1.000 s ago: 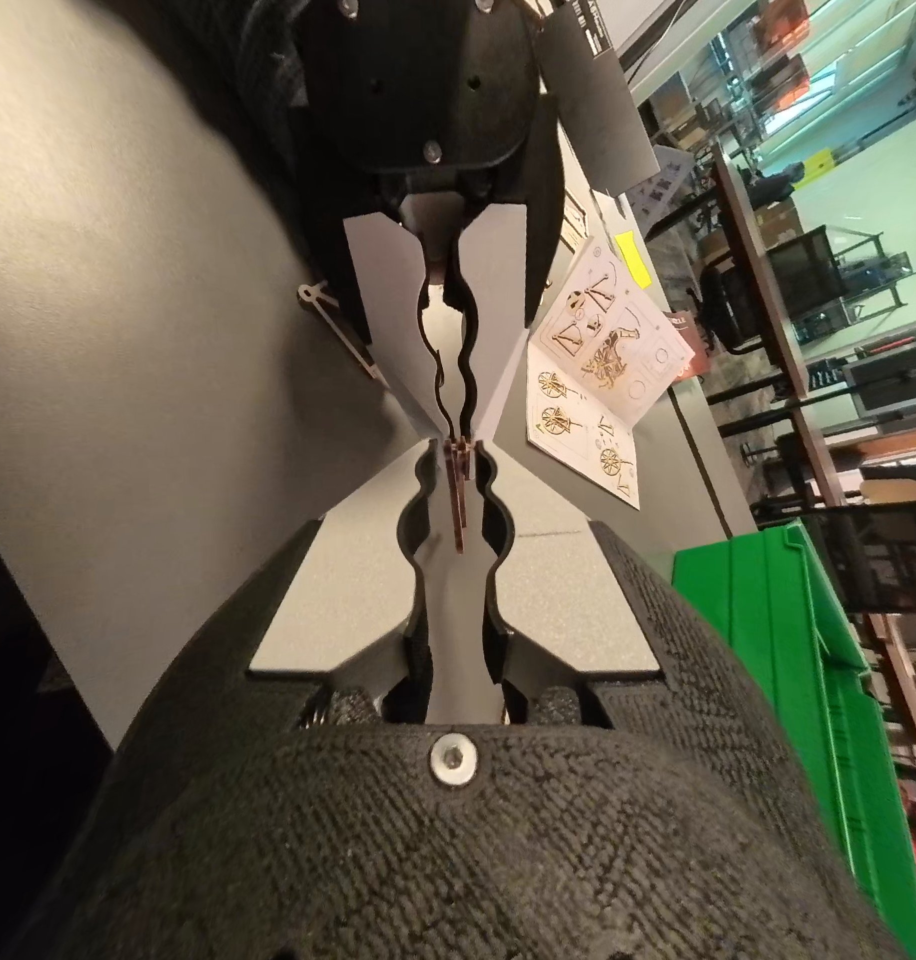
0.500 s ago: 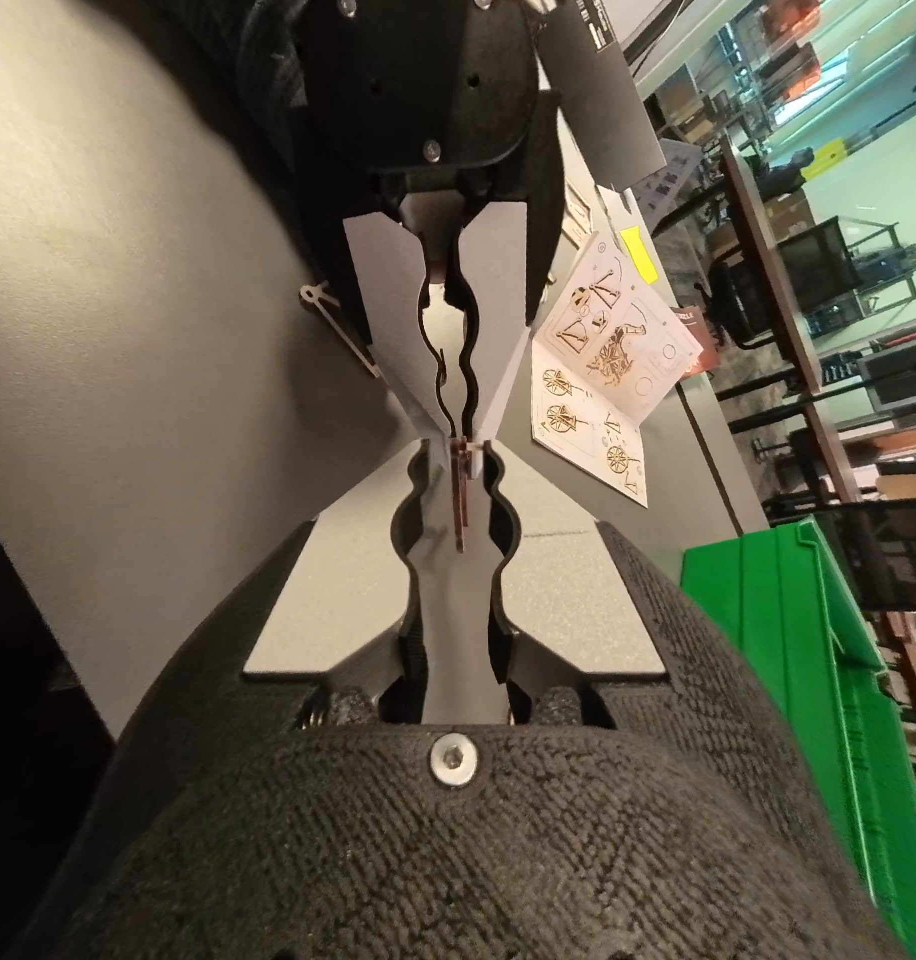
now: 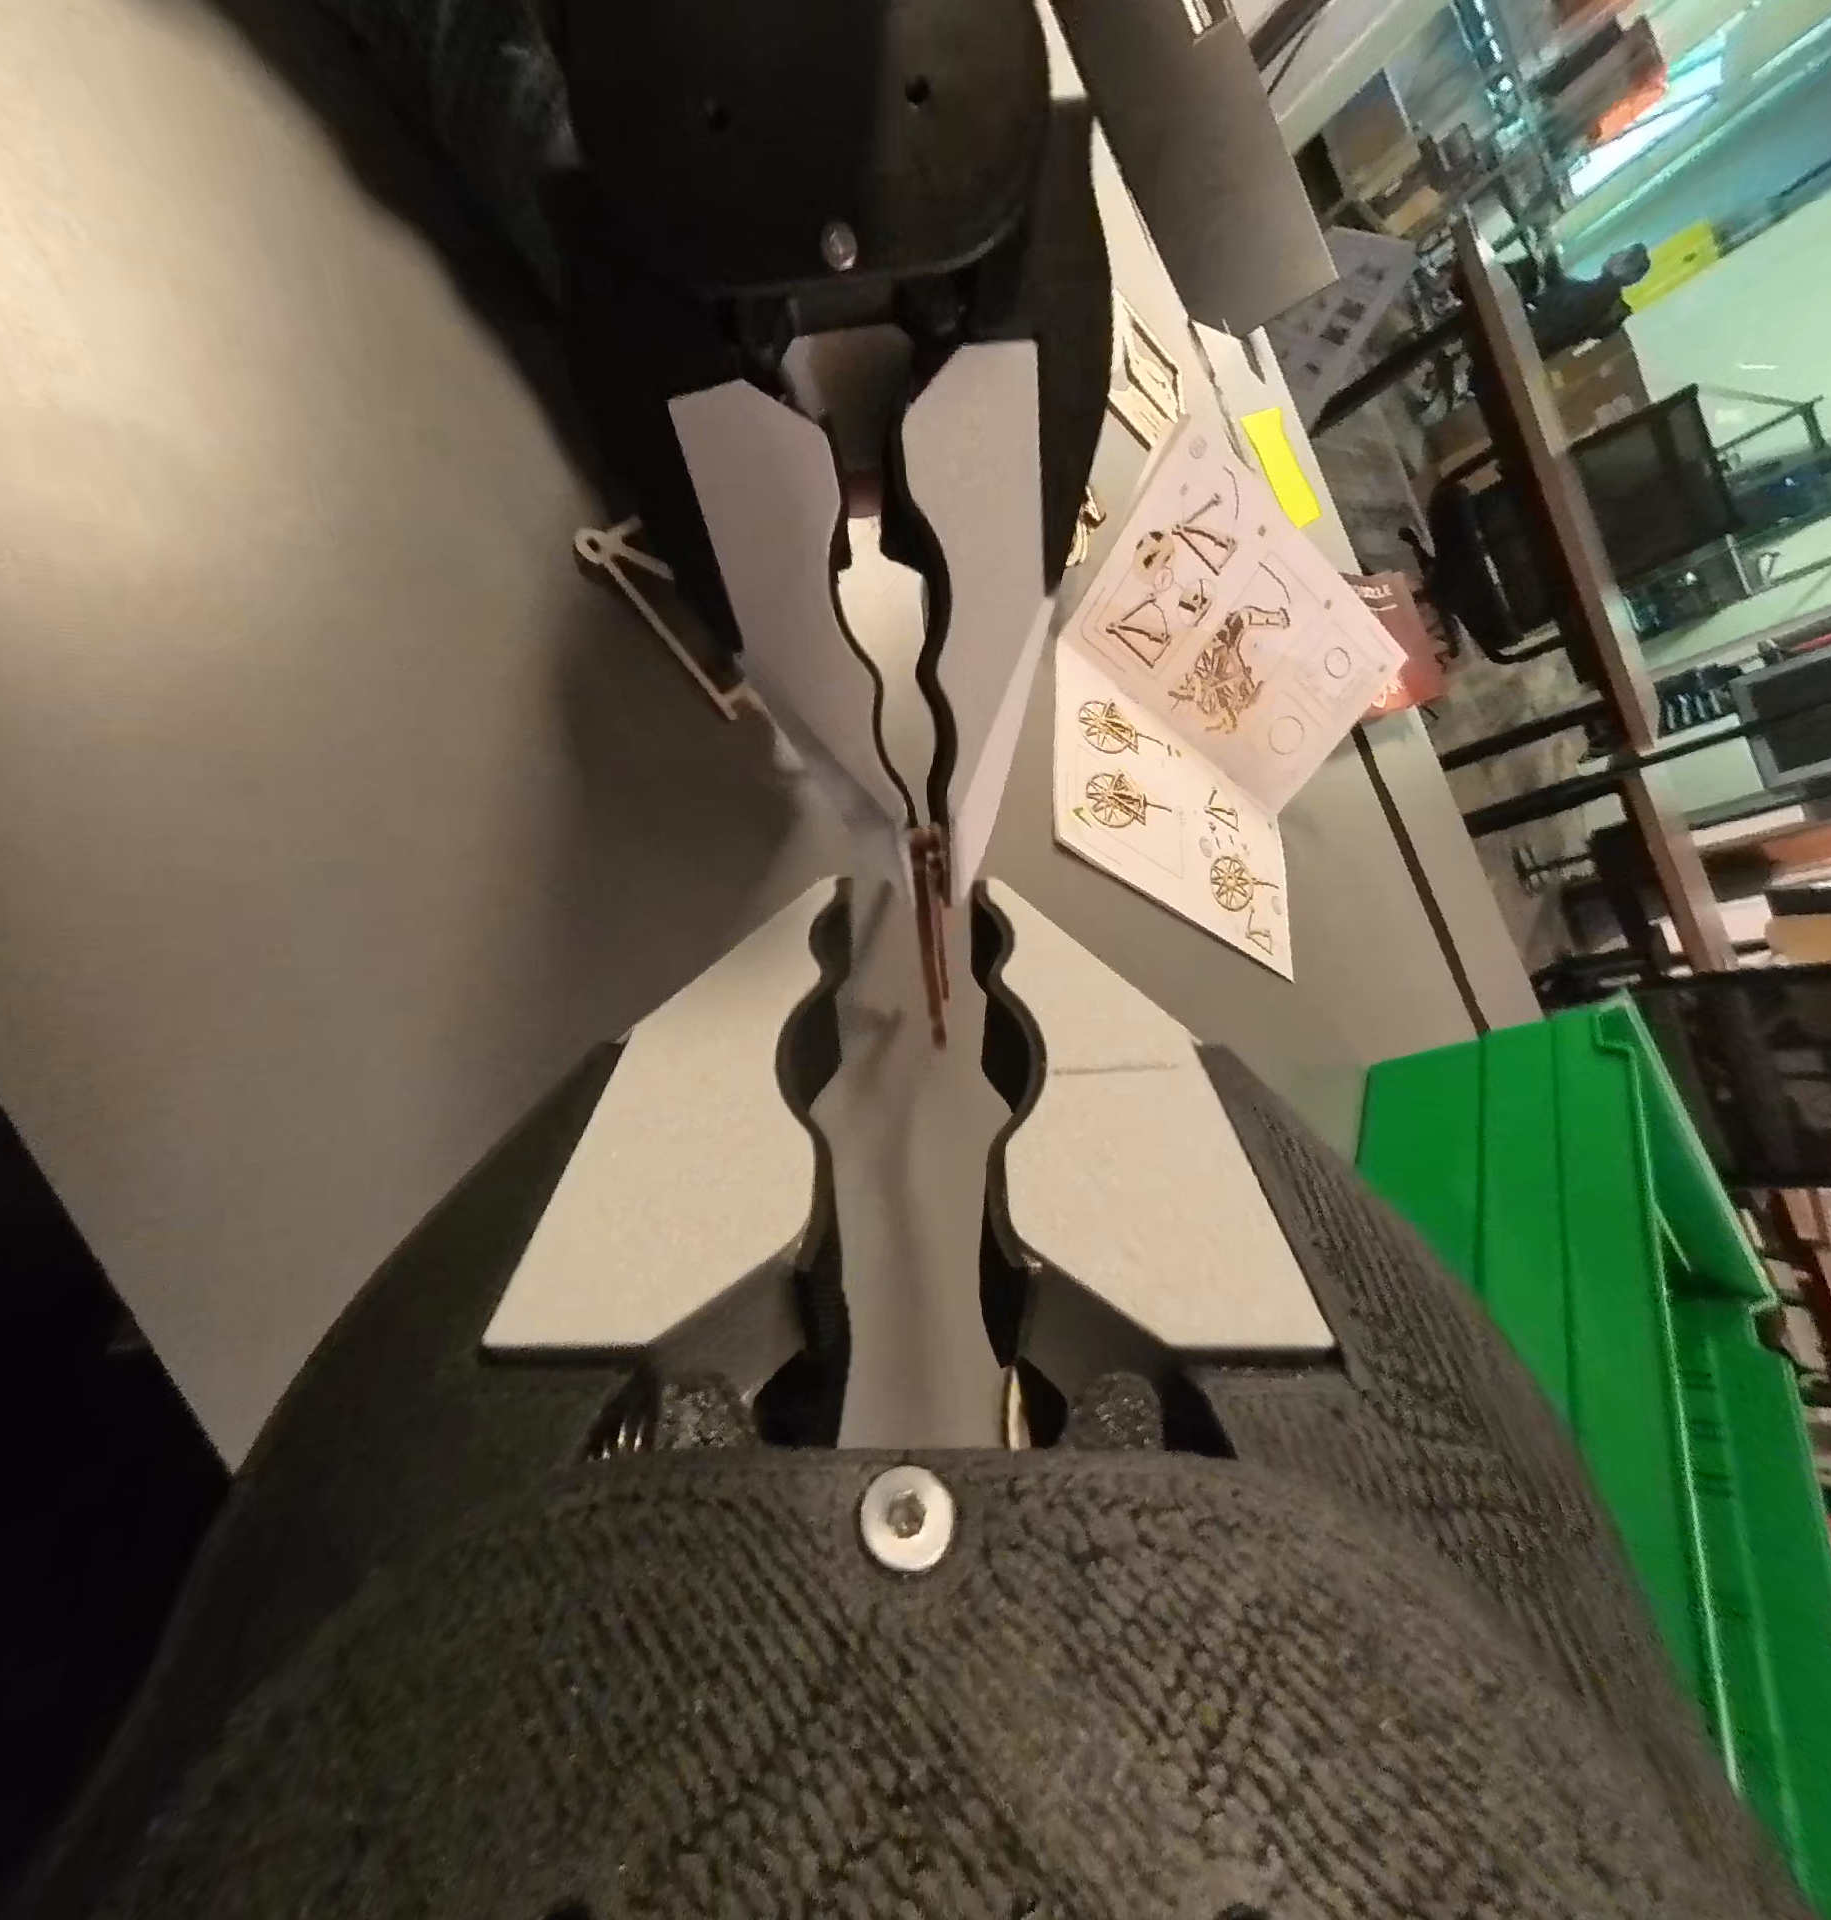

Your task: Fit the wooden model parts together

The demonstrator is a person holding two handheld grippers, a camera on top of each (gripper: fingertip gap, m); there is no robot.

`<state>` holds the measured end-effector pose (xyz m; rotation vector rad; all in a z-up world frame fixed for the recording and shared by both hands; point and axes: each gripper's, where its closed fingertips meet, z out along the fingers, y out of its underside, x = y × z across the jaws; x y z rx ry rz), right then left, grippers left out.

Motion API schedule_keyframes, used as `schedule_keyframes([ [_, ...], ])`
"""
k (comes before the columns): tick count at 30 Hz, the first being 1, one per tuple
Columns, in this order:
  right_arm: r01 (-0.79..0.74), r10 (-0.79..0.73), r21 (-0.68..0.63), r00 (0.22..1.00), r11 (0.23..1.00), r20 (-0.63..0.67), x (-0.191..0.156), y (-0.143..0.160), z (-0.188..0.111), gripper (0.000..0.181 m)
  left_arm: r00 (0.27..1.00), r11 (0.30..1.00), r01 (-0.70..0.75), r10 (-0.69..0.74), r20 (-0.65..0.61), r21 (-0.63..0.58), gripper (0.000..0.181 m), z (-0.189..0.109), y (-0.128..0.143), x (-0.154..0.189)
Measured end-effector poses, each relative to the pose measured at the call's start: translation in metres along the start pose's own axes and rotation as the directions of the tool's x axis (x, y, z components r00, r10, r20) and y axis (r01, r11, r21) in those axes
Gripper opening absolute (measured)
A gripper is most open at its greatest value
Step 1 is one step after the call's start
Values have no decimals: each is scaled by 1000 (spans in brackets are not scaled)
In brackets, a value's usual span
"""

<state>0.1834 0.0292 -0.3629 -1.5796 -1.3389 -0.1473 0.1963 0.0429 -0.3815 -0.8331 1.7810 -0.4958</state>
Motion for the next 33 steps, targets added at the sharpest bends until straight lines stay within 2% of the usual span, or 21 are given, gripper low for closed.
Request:
schedule_keyframes([
  [6,-163,166,48,985,985,-56,7,4,-9,19,998,999,18,-16,54,-39,2,1,8,-10],
  [11,-103,102,3,990,995,-94,1,3,0,17,997,999,38,-35,70,-39,1,0,9,-14],
  [15,-2,-6,-45,982,999,-186,11,5,3,20,996,999,51,-49,73,-20,1,-2,7,-16],
  [20,31,-44,-73,983,997,-178,14,9,4,17,999,1000,20,-20,43,10,1,-2,1,-9],
  [24,53,-63,-95,991,994,-114,9,12,5,1,1000,999,2,-3,28,40,1,-3,-4,-5],
  [29,-62,60,-52,997,997,-42,8,9,2,0,1000,997,14,-16,19,76,3,-6,-8,-5],
  [33,-63,60,-44,997,997,-53,15,10,-2,0,999,990,36,-40,23,138,19,-11,-16,-7],
])
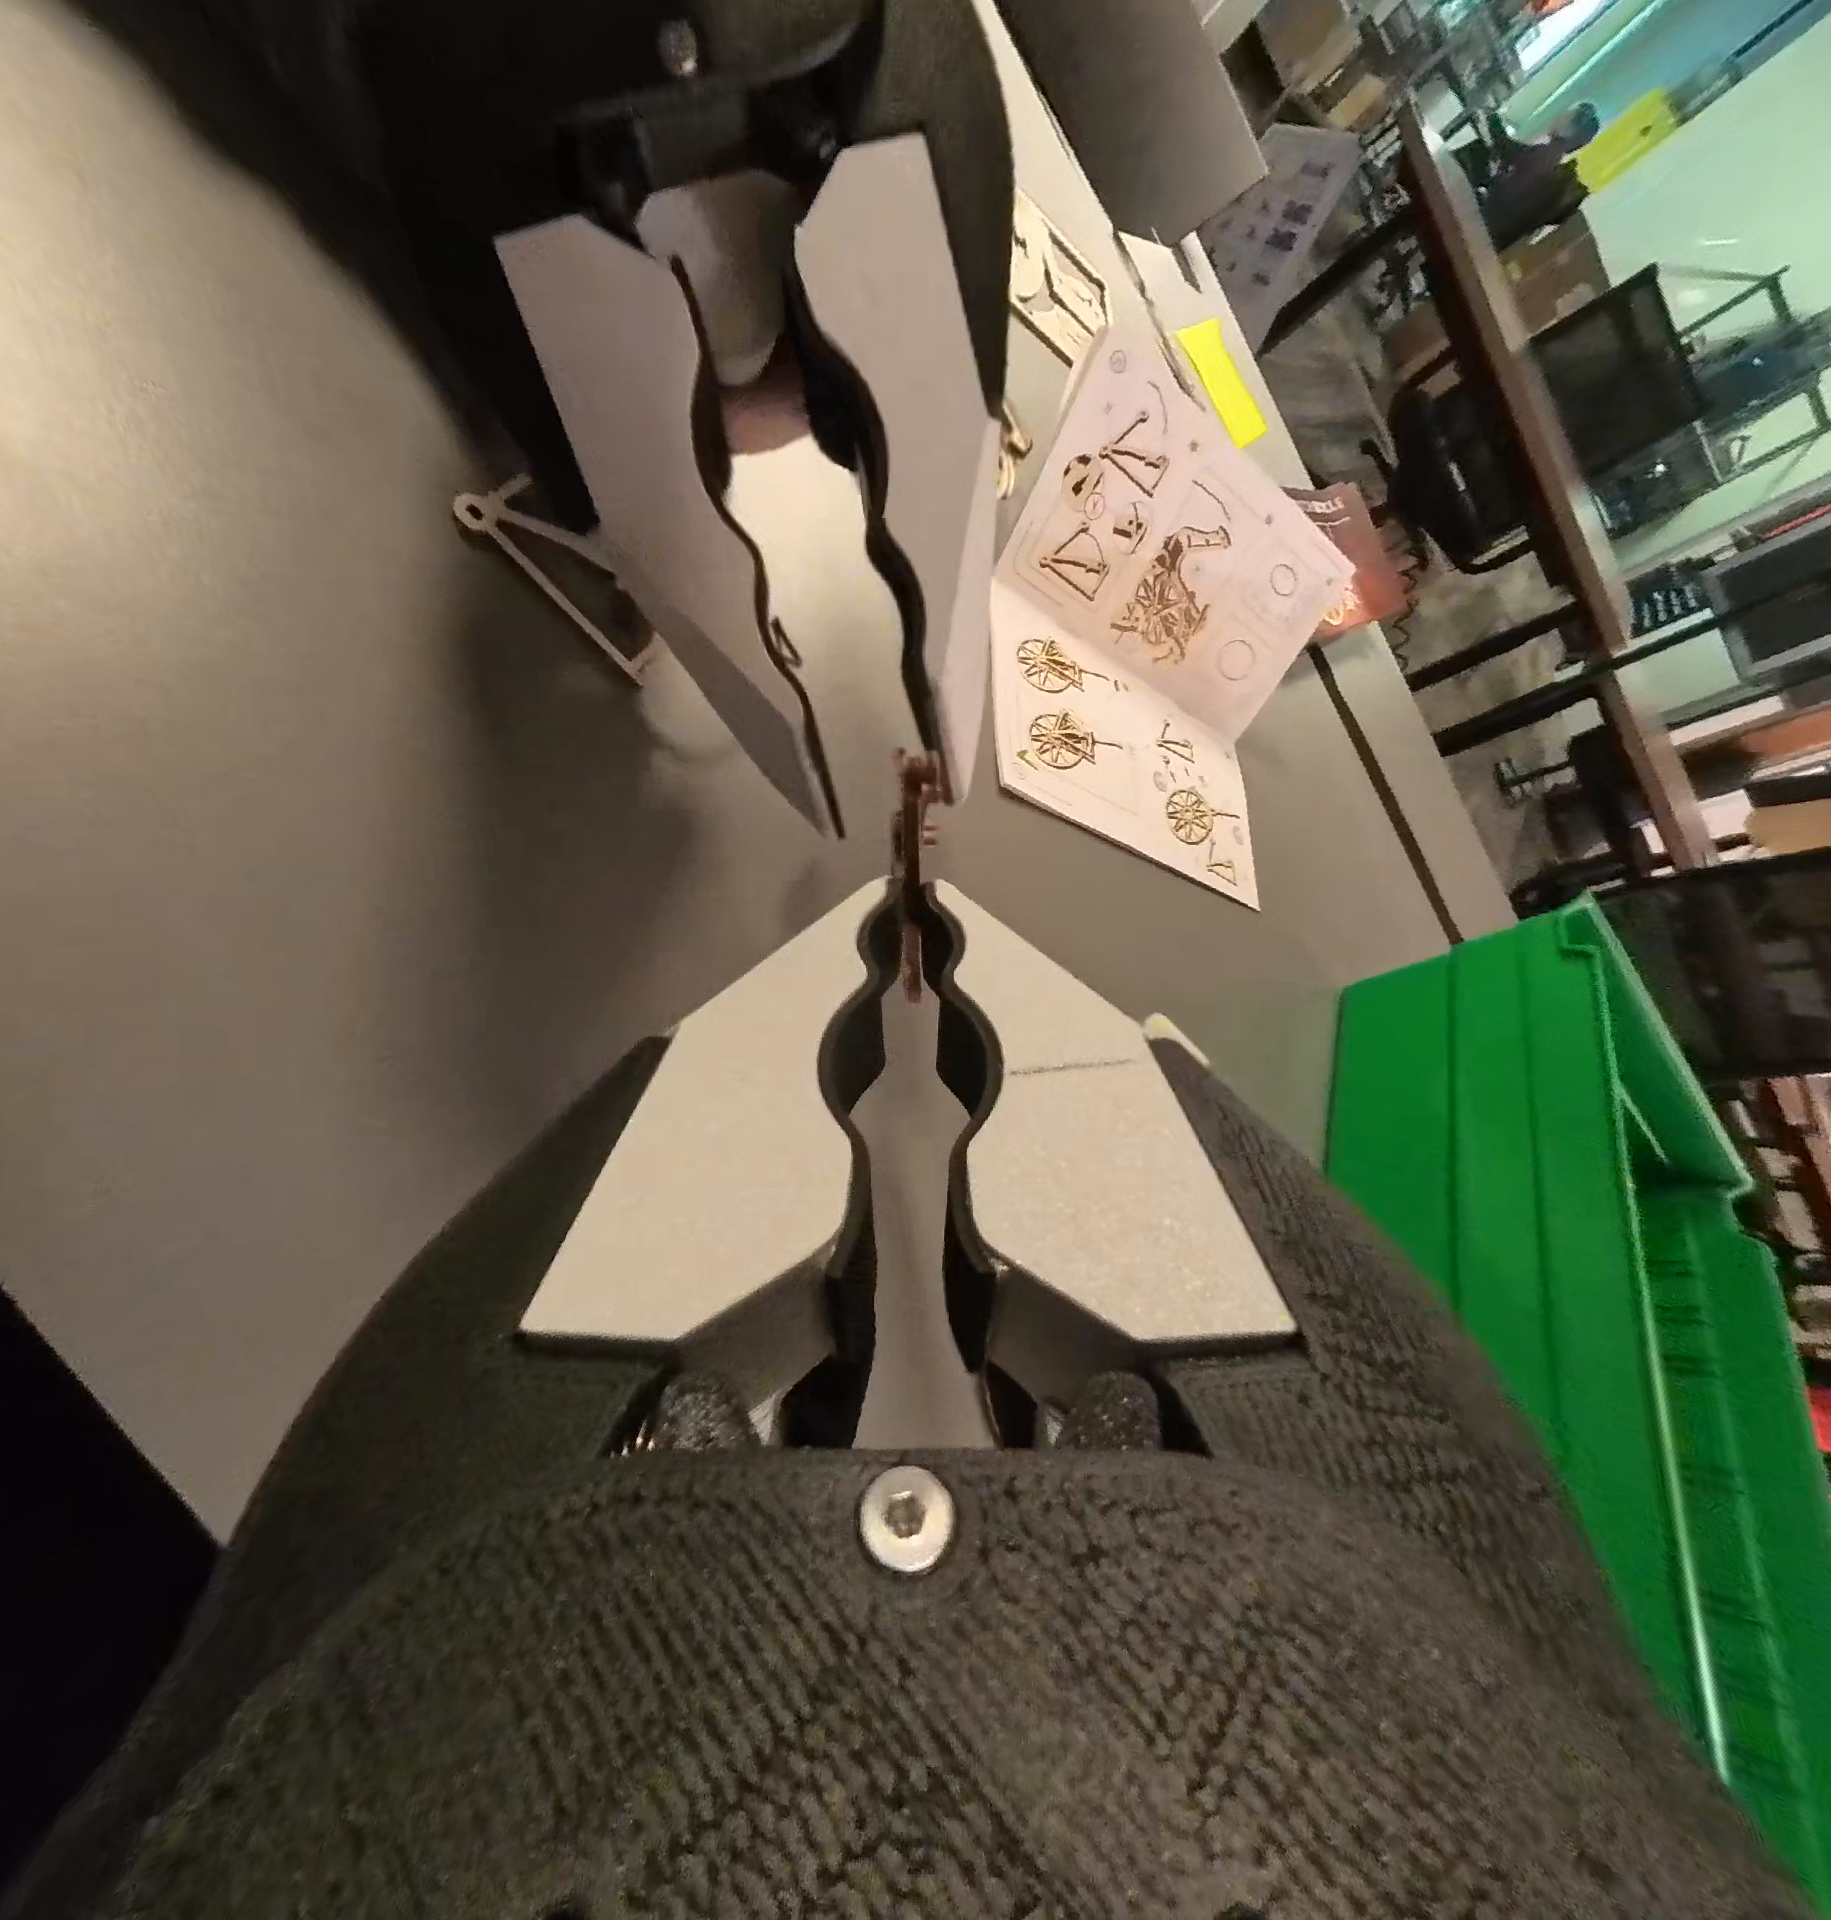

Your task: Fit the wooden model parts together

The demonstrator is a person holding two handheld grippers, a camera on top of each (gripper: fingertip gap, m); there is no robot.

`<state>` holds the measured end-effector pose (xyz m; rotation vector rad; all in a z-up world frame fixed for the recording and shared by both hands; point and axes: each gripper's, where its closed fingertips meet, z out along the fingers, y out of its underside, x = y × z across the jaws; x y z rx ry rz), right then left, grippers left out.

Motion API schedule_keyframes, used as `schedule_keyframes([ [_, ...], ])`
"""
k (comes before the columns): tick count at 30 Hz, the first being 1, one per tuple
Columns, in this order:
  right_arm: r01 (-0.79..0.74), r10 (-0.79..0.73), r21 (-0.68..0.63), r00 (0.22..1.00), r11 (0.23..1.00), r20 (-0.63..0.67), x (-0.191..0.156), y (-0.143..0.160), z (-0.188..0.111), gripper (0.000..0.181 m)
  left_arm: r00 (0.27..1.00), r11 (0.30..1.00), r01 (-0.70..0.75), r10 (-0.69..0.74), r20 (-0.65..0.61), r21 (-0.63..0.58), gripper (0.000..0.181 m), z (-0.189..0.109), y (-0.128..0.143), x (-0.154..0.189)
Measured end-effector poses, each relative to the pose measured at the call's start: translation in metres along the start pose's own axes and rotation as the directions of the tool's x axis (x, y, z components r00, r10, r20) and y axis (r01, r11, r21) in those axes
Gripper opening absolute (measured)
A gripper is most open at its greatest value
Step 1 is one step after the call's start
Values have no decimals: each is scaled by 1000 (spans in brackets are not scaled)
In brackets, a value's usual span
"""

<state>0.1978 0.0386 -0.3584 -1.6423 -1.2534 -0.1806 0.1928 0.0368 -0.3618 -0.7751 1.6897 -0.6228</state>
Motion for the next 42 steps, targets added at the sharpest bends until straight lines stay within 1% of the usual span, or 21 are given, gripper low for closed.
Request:
schedule_keyframes([
  [3,8,-7,8,1000,1000,-8,3,1,-2,0,1000,1000,11,-11,6,8,16,-1,-1,-2],
  [6,26,-26,19,1000,999,-8,3,1,-2,0,999,1000,-6,7,32,-26,9,1,4,-5],
  [9,49,-49,31,999,998,-5,1,0,-2,0,998,999,-29,32,58,-42,15,2,6,-7],
  [11,57,-57,38,998,998,-6,1,0,-2,0,999,1000,-26,27,42,-18,19,1,2,-4],
  [13,56,-55,30,998,998,-7,2,2,-3,0,1000,999,-20,20,17,40,21,-3,-7,-1],
  [16,47,-47,36,999,998,0,2,1,-4,0,1000,993,-8,5,24,116,15,-9,-19,-3],
  [20,58,-59,45,998,997,17,0,-2,-4,0,1000,987,13,-14,4,159,8,-13,-25,-1],
  [29,70,-72,46,996,996,43,-4,-3,-4,0,1000,990,1,1,-17,144,4,-12,-23,2],
  [35,2,-4,47,999,999,41,-5,0,-2,0,1000,994,-13,16,-24,106,4,-11,-21,2],
  [38,-30,28,54,999,998,37,-6,1,-1,0,1000,994,1,3,-30,110,3,-10,-20,3],
  [42,-21,19,48,999,999,39,-9,3,0,0,999,993,-25,27,-21,111,4,-9,-19,5],
])
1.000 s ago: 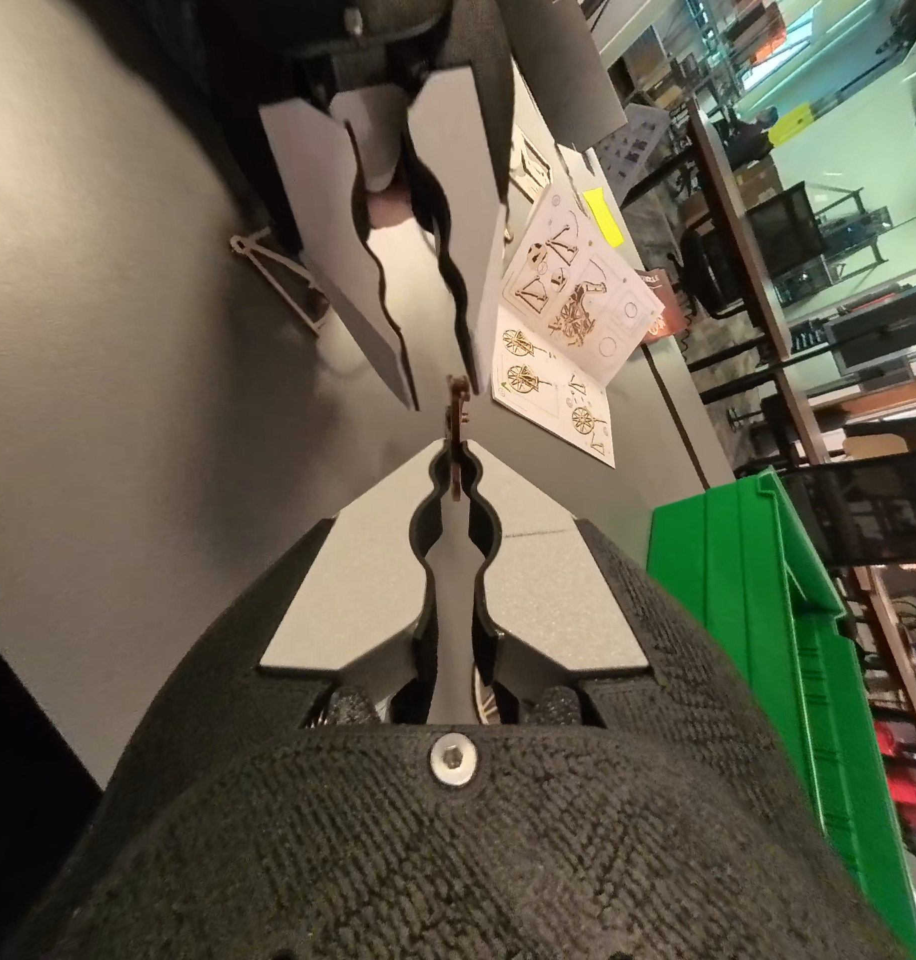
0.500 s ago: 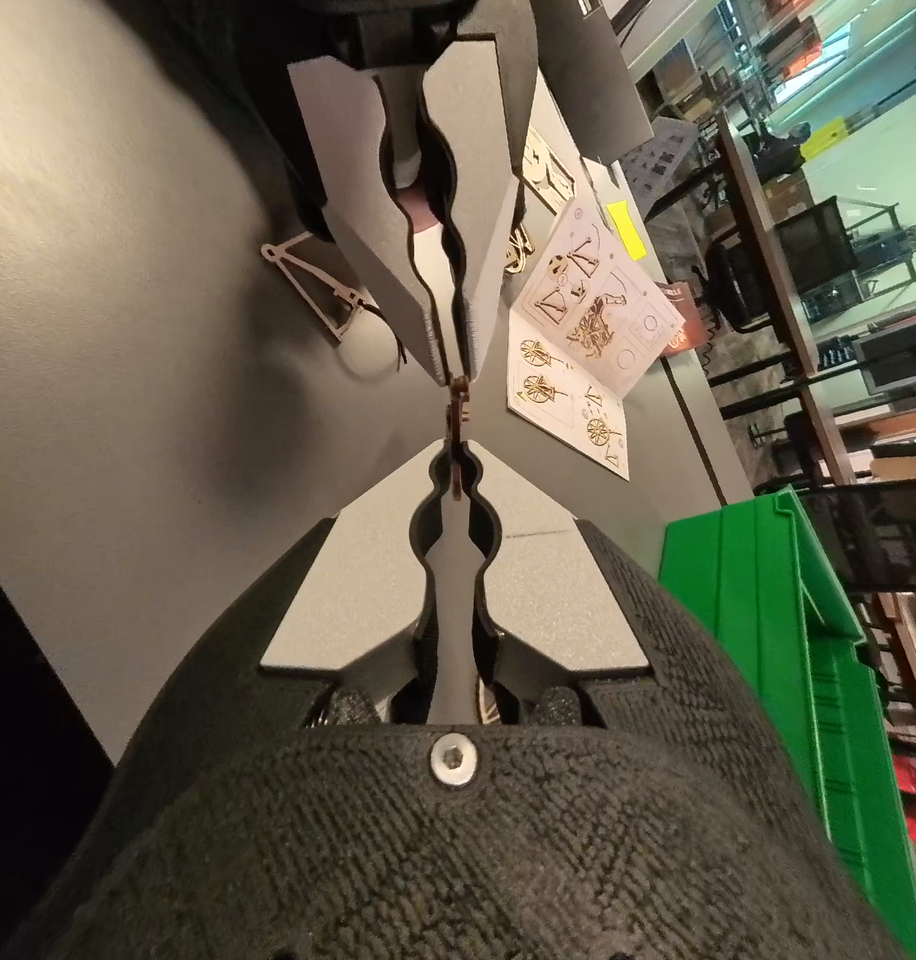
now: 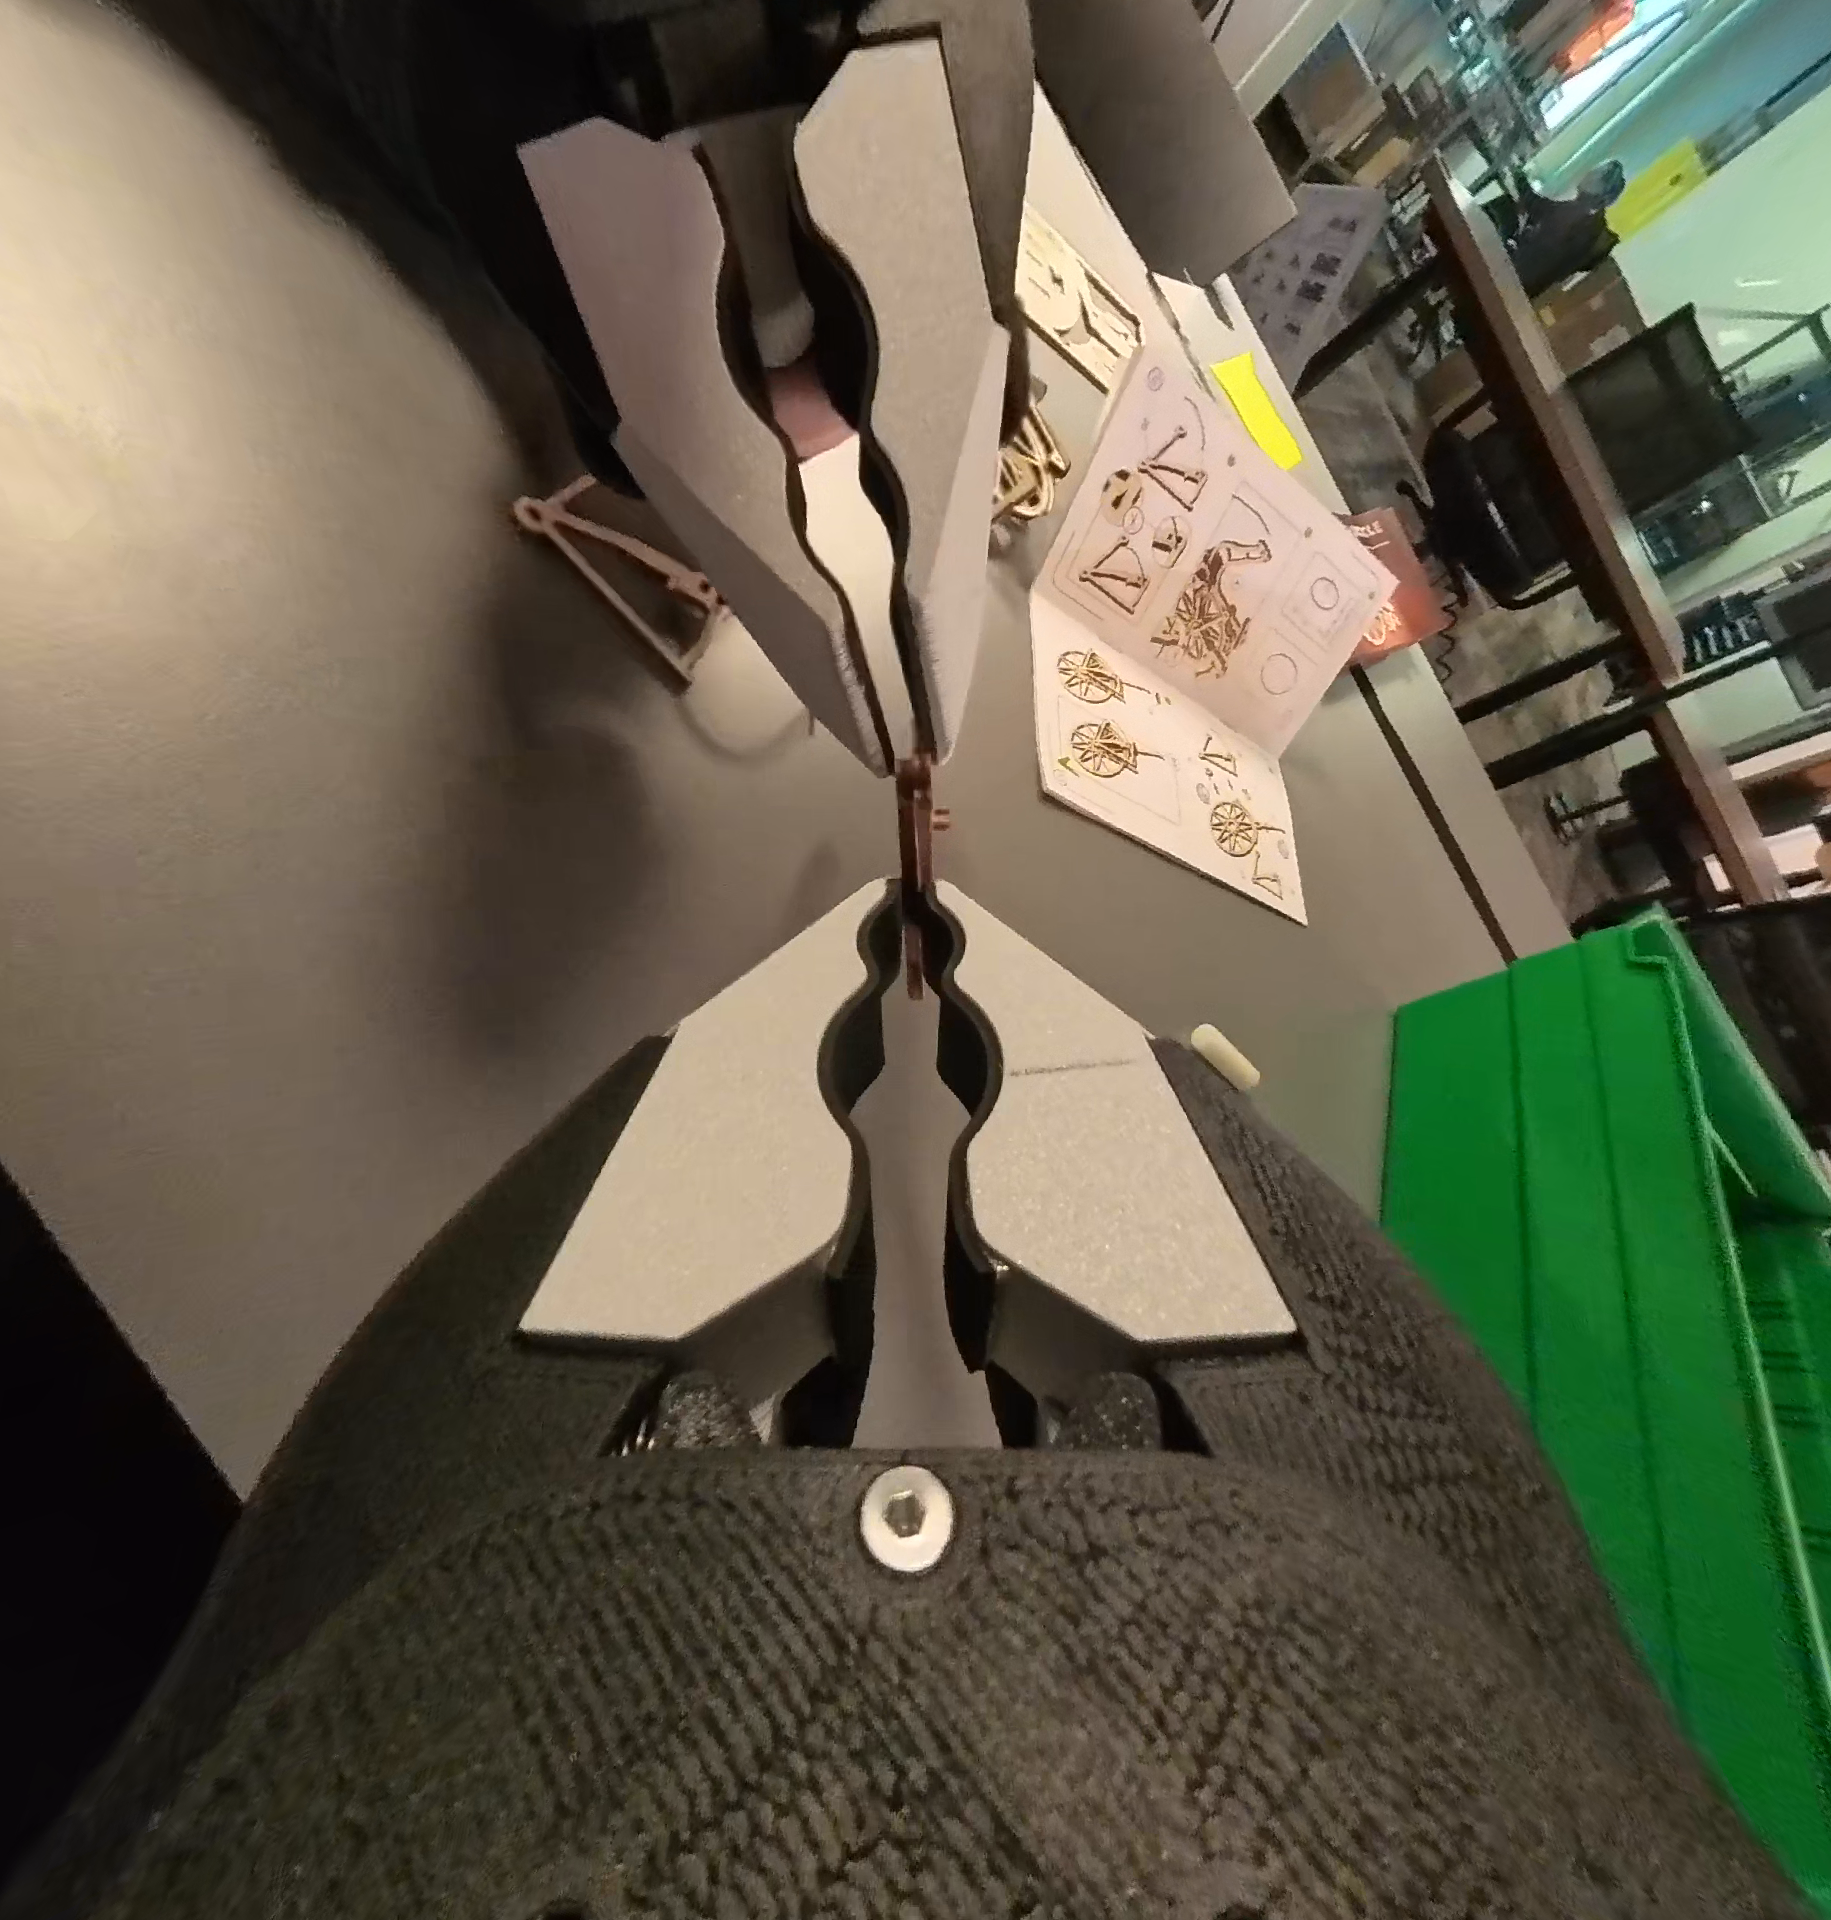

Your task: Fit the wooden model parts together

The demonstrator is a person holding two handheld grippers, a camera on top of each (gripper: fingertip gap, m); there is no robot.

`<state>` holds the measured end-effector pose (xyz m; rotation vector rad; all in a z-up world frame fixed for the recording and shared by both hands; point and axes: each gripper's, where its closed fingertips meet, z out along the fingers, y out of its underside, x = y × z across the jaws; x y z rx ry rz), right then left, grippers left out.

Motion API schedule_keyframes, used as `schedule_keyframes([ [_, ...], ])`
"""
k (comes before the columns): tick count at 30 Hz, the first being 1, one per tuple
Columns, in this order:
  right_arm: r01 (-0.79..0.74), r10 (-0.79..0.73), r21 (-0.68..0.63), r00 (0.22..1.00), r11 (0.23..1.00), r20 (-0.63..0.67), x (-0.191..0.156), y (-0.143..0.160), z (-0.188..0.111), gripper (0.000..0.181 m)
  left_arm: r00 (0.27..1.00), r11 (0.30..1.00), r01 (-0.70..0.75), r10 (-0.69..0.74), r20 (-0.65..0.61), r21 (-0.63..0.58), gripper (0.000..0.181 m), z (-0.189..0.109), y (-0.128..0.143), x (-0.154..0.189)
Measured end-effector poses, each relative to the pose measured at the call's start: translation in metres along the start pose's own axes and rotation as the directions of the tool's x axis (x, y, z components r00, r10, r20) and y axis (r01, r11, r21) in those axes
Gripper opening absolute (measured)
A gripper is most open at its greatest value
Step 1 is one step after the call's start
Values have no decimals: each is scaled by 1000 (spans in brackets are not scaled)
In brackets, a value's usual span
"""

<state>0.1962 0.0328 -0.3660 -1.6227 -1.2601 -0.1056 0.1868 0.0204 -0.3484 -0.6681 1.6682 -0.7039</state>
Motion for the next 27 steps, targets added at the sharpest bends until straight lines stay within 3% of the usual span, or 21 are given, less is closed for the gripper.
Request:
schedule_keyframes([
  [4,-22,22,-4,1000,1000,-19,2,2,0,2,1000,999,-4,3,-15,-34,4,1,3,1],
  [7,-153,153,-3,987,988,-46,9,7,-6,13,999,994,-36,40,36,-100,3,1,14,-8],
  [11,-499,510,-141,858,855,60,-12,29,-7,14,992,978,-115,122,35,-176,3,2,25,-7],
  [13,-589,609,-191,791,785,63,-23,37,-5,14,982,962,-179,187,17,-208,3,3,30,-3],
  [19,-645,659,-204,752,737,5,-24,42,2,9,946,910,-317,324,-20,-268,3,2,41,3],
  [27,-535,560,-278,828,797,11,-27,38,5,0,942,905,-331,333,-40,-266,3,2,43,6],
])
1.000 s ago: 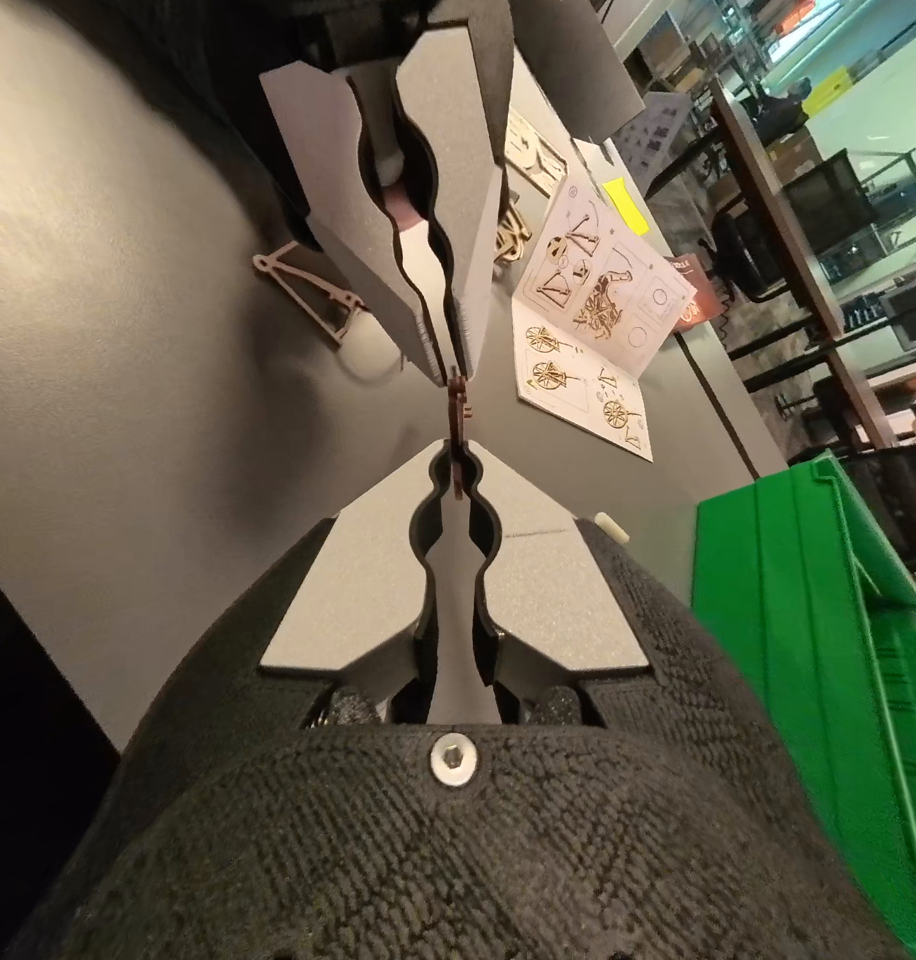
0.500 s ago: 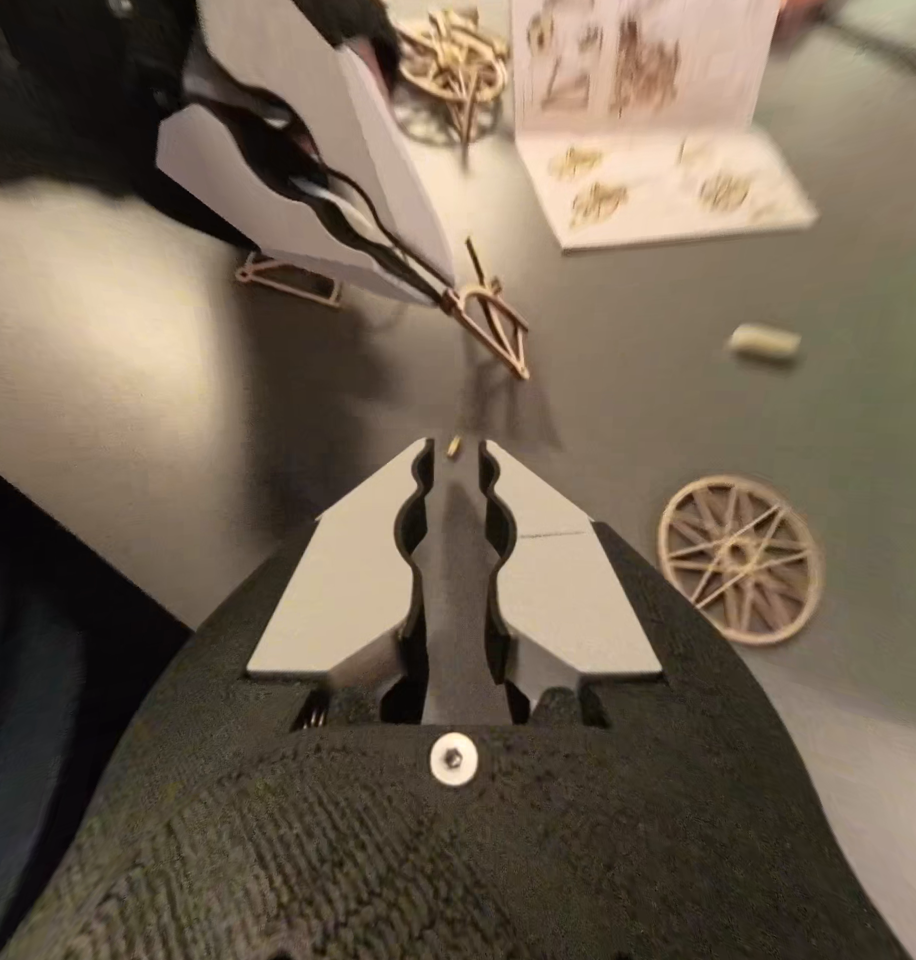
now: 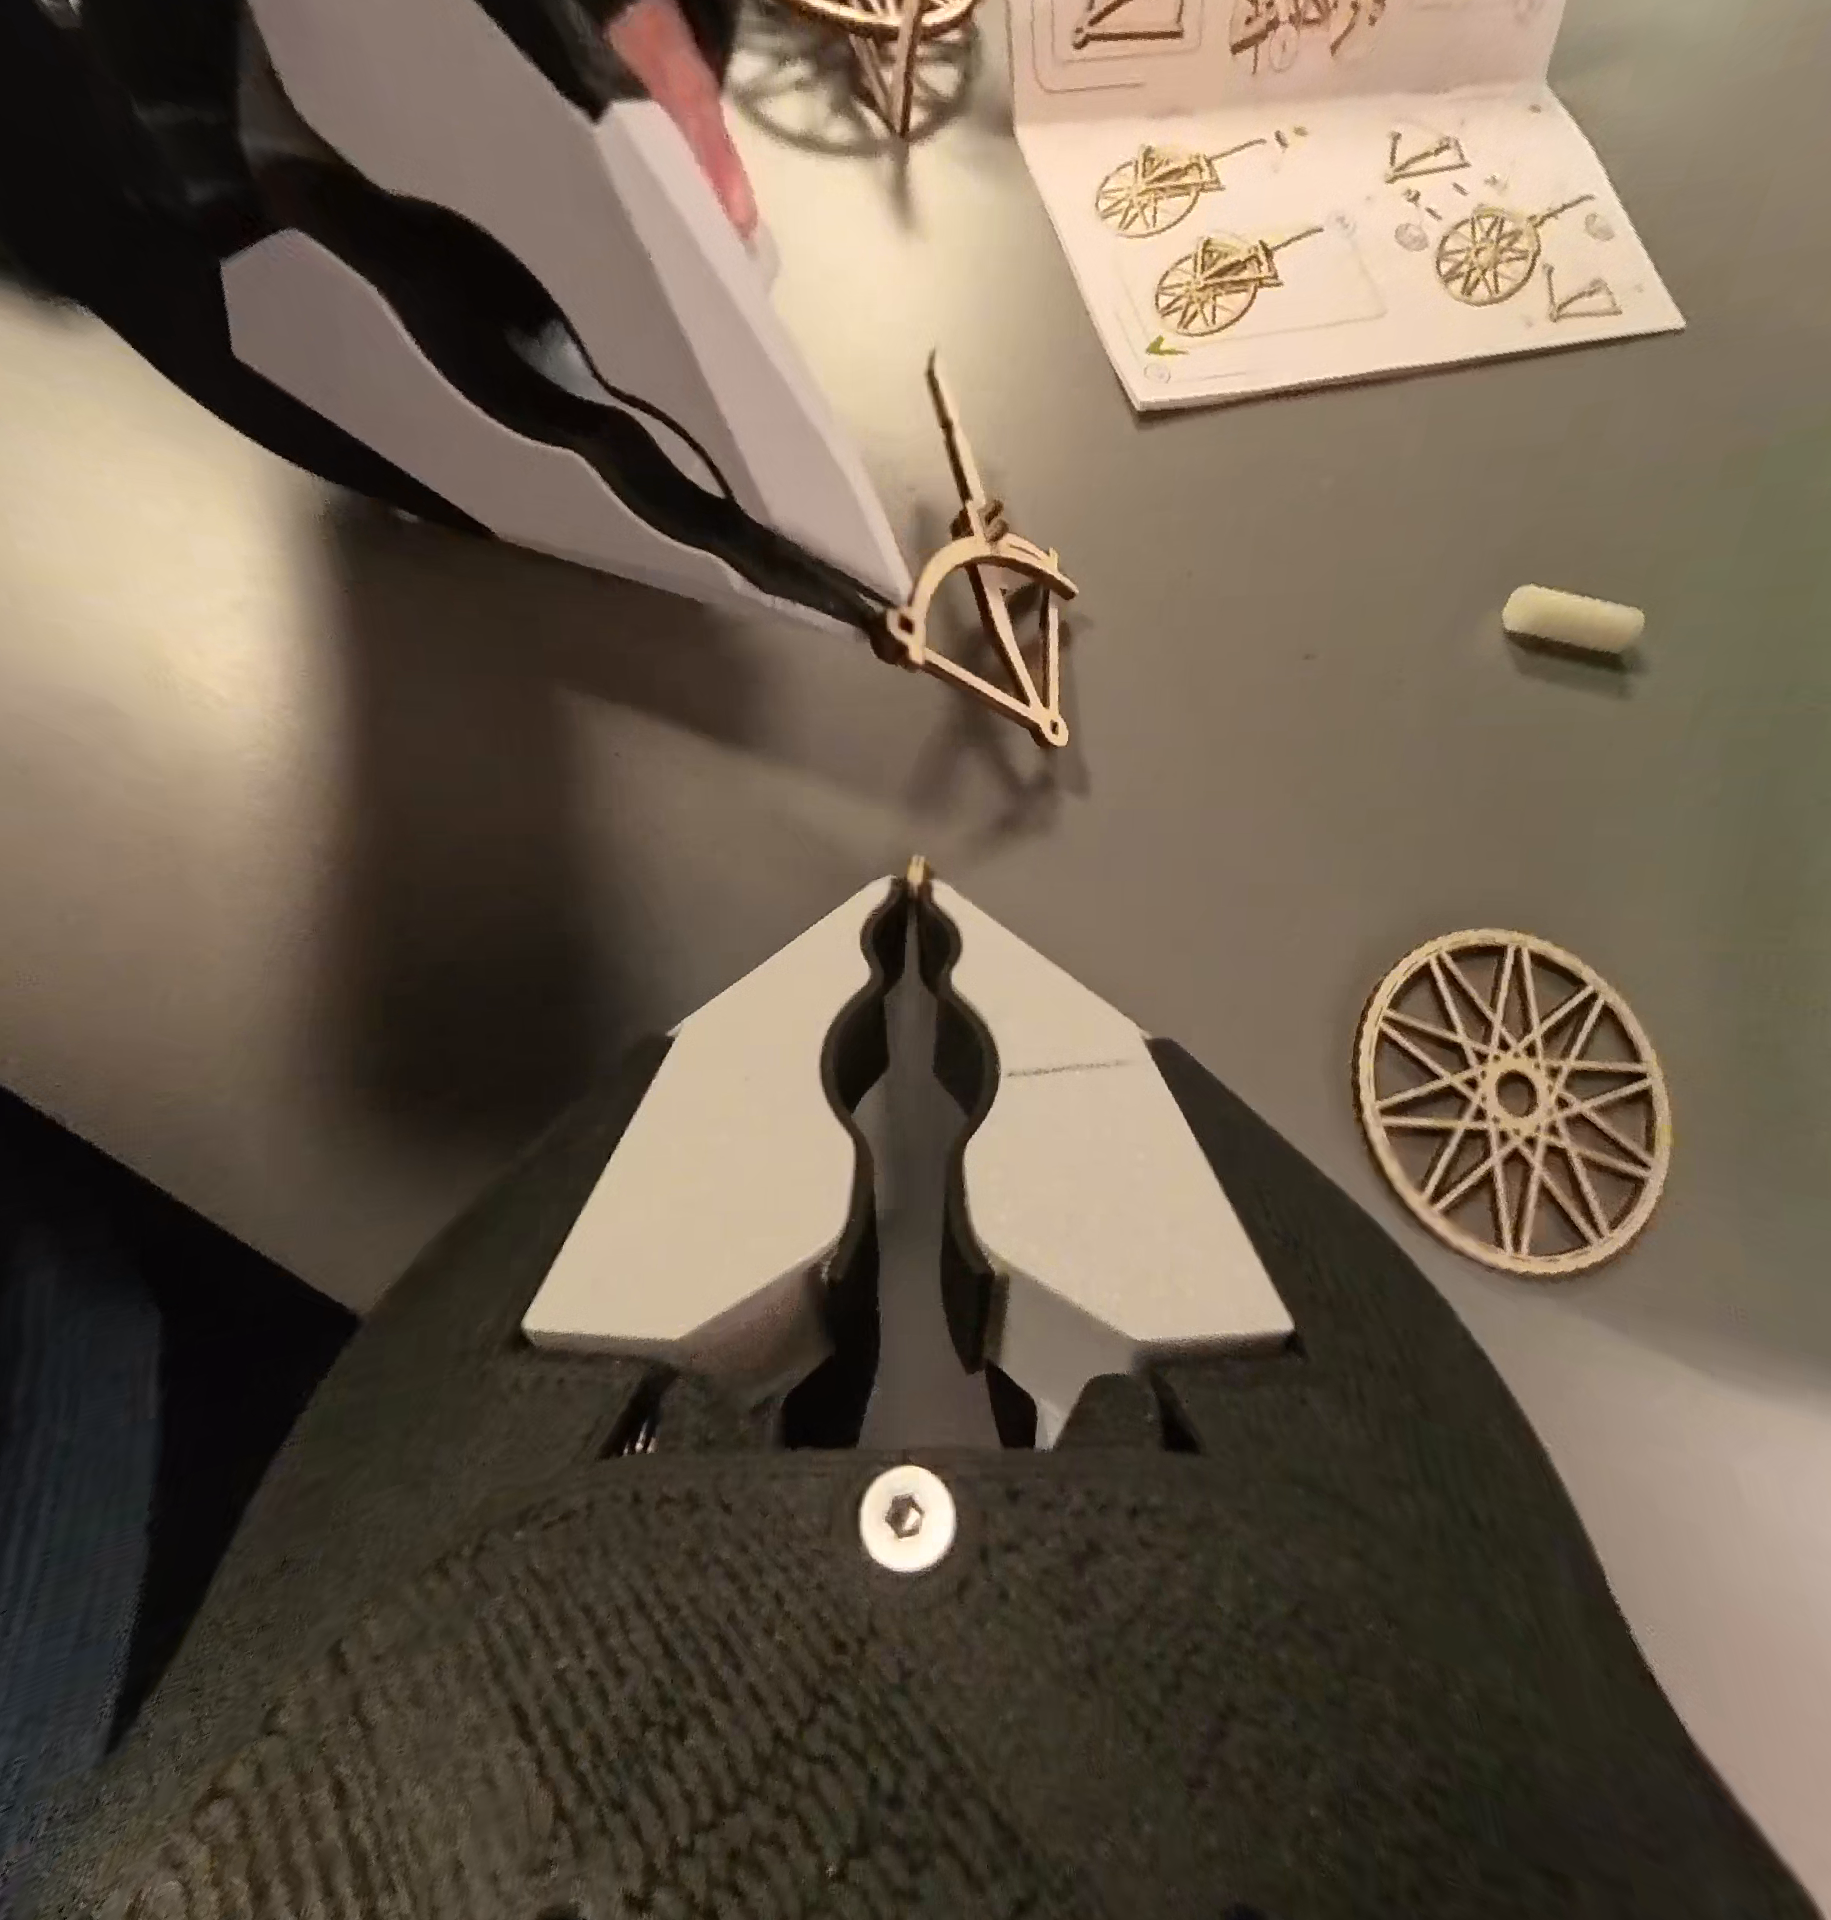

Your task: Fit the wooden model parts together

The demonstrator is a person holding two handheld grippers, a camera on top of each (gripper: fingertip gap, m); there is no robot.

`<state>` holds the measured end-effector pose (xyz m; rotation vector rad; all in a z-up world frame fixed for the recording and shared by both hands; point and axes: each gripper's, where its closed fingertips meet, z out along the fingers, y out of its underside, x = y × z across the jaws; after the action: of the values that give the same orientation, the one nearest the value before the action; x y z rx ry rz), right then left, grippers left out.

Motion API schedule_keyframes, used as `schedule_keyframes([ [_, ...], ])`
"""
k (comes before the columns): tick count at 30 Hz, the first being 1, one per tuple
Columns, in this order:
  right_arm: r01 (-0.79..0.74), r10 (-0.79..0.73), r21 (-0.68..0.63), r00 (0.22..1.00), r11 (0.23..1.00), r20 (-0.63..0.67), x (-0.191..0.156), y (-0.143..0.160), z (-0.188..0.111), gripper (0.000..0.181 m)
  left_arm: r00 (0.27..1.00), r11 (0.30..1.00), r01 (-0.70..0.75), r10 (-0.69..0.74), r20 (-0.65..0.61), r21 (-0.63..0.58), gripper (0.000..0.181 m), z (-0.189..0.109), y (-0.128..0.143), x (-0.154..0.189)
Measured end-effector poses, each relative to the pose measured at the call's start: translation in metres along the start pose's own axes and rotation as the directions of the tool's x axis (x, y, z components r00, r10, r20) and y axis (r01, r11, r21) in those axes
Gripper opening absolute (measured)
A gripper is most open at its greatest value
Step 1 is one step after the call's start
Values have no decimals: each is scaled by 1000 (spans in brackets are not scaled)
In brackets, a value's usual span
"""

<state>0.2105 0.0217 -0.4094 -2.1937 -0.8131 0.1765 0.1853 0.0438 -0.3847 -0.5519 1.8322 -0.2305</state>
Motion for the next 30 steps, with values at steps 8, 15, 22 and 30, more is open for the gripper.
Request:
schedule_keyframes([
  [8,812,-801,-64,554,580,-225,7,-34,-15,0,999,999,-33,33,-20,14,3,0,-3,5],
  [15,982,-983,-175,-93,-65,-159,-2,-49,-13,0,999,999,-31,32,-38,31,3,-1,-6,9],
  [22,895,-892,-133,-440,-427,-98,-8,-37,-9,0,998,998,-20,23,-59,55,3,-2,-8,12],
  [30,836,-833,-65,-549,-545,-69,-11,-32,0,0,996,998,-13,18,-86,59,3,-2,-8,16],
])
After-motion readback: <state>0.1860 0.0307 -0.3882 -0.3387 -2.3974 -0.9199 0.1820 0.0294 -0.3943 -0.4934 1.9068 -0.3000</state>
